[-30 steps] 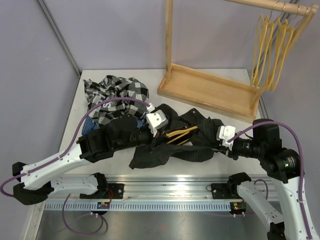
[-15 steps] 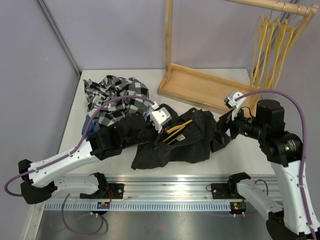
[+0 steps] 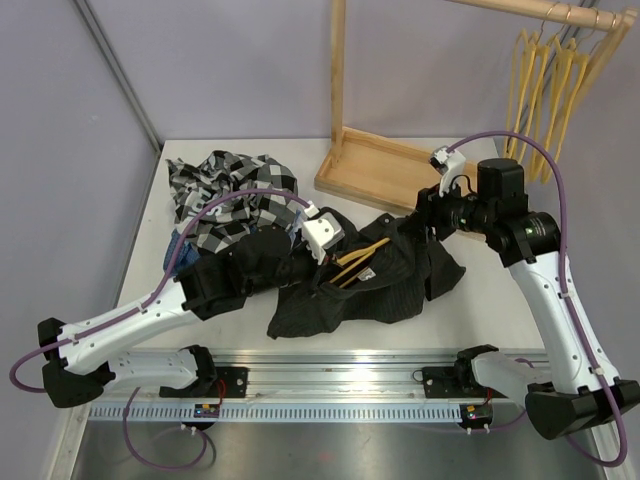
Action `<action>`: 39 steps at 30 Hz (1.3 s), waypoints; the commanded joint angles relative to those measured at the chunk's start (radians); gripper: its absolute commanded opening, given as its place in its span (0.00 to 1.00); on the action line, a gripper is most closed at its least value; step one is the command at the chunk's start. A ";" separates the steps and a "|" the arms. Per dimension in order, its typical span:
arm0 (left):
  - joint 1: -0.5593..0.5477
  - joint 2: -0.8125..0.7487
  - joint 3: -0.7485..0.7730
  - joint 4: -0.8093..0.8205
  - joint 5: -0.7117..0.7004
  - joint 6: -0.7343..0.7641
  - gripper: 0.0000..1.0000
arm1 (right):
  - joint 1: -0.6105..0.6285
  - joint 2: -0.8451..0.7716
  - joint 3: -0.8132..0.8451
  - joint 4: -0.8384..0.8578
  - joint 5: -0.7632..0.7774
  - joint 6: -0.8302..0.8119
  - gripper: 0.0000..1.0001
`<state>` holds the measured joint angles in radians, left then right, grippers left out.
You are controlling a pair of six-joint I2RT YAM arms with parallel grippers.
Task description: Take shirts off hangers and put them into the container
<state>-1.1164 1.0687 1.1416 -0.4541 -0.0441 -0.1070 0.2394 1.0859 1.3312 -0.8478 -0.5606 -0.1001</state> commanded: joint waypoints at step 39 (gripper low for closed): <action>0.007 -0.203 -0.020 -0.026 -0.125 0.132 0.00 | -0.156 -0.193 -0.210 0.222 0.612 -0.207 0.00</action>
<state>-1.1164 0.9821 1.0901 -0.4107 -0.0910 -0.0090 0.1825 0.9424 1.1175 -0.6567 -0.0731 -0.1898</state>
